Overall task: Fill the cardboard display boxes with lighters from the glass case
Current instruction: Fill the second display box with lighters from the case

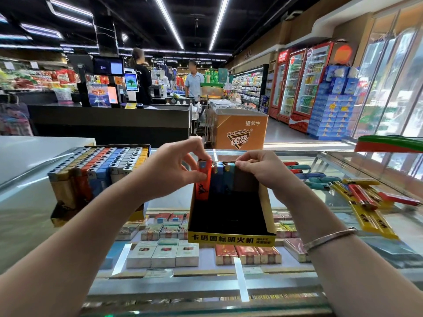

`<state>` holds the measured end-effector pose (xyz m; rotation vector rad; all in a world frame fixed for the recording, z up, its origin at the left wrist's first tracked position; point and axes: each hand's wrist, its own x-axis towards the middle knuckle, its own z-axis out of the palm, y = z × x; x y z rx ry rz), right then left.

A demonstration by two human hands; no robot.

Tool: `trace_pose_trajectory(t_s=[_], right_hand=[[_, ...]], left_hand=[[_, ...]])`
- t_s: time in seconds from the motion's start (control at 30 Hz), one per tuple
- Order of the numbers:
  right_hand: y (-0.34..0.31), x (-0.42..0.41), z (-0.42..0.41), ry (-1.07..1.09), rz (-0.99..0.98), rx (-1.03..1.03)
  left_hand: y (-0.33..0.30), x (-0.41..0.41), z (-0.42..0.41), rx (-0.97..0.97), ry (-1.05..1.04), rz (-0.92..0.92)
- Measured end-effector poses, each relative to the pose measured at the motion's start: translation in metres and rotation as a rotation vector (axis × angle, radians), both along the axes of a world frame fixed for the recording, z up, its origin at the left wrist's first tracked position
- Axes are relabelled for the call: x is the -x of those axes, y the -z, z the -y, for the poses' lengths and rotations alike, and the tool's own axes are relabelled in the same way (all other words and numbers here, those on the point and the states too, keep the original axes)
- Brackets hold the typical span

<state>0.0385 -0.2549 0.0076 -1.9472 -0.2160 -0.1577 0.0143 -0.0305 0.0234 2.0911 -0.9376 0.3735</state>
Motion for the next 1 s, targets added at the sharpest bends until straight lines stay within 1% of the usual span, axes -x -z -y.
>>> trace_pose_trajectory(t_s=[0.27, 0.43, 0.5, 0.67, 0.77, 0.83, 0.93, 1.0], right_hand=[[0.0, 0.001, 0.0, 0.033, 0.018, 0.019], [-0.001, 0.002, 0.0, 0.02, 0.017, 0.023], [0.0, 0.002, 0.0, 0.018, 0.014, 0.027], [0.0, 0.002, -0.001, 0.025, 0.013, 0.02], [-0.001, 0.002, -0.001, 0.023, 0.007, 0.025], [-0.001, 0.002, -0.001, 0.024, 0.006, 0.03], [0.0, 0.002, -0.001, 0.026, 0.014, 0.03], [-0.001, 0.003, -0.001, 0.025, 0.015, 0.026]], left_hand=[[0.002, -0.001, -0.001, -0.289, -0.13, 0.276], [0.004, -0.004, -0.002, -0.34, -0.138, 0.364], [0.005, -0.005, -0.002, -0.32, -0.131, 0.333], [0.009, -0.01, -0.002, -0.155, -0.017, 0.047], [0.01, -0.011, 0.0, -0.12, 0.018, -0.038], [0.01, -0.011, 0.001, -0.124, 0.02, -0.03], [0.012, -0.011, -0.001, -0.158, -0.046, 0.086], [0.013, -0.013, -0.003, -0.164, -0.085, 0.113]])
